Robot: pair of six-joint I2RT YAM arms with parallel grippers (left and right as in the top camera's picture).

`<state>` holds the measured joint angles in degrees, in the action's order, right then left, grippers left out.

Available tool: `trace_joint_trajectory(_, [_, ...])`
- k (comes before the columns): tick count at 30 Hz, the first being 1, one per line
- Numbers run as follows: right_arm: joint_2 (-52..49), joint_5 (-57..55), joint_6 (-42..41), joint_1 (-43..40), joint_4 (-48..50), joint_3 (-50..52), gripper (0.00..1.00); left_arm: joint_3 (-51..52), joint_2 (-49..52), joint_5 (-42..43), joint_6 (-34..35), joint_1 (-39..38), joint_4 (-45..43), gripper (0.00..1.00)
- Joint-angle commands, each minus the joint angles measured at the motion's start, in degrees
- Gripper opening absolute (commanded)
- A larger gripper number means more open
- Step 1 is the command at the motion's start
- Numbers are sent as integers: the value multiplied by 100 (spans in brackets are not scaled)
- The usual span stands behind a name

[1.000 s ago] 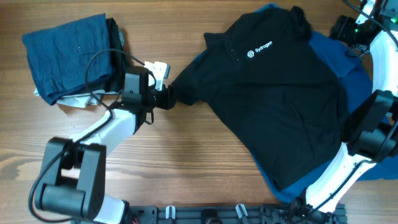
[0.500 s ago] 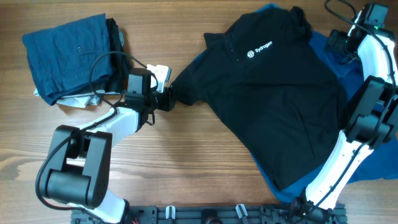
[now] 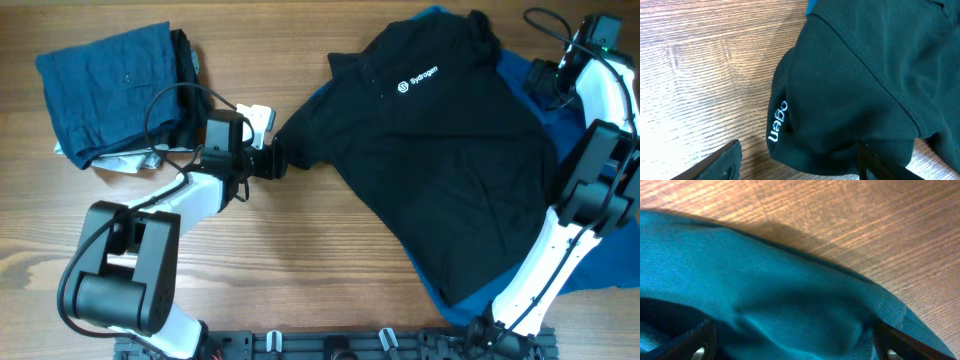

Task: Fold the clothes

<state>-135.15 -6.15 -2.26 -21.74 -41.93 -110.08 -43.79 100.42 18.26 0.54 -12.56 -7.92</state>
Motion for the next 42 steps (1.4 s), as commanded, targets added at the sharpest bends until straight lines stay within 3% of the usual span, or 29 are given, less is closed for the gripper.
trace_joint_trajectory(1, [-160, -17, -90, -216, -31, -4, 100, -72, 63, 28, -15, -90, -52, 58])
trace_joint_trajectory(7, [-173, 260, -83, -267, -33, -4, 100, -70, 66, -498, -37, -90, -146, 61])
trace_joint_trajectory(17, [-487, 302, -85, -267, -70, -4, 100, -70, 254, -479, -33, -90, -321, 59])
trace_joint_trajectory(20, [-507, 302, -87, -267, -76, -4, 98, -70, 426, -348, -28, -90, -476, 49])
trace_joint_trajectory(21, [-507, 302, -87, -267, -76, -4, 94, -70, 435, -302, -26, -90, -472, 40])
trace_joint_trajectory(23, [-507, 302, -83, -267, -92, -4, 72, -70, 437, -184, -13, -90, -470, 30])
trace_joint_trajectory(24, [-507, 302, -85, -267, -114, -4, 50, -70, 437, -144, -11, -90, -472, 27])
trace_joint_trajectory(26, [-507, 271, -74, -271, -114, -4, 15, -70, 437, -138, -11, -90, -472, 23])
trace_joint_trajectory(27, [-507, 175, -76, -273, -79, -4, 6, -70, 435, -138, -11, -90, -470, 22])
trace_joint_trajectory(33, [-511, -396, 55, -310, 437, -4, 4, -70, 332, -297, -15, -79, -260, 16])
trace_joint_trajectory(39, [-511, -417, 645, -717, 1224, -4, 4, -70, 297, -1665, -9, -79, 201, 16])
trace_joint_trajectory(42, [-514, -317, 678, -1128, 1687, -4, 4, -70, 297, -1840, -9, -72, 310, 17])
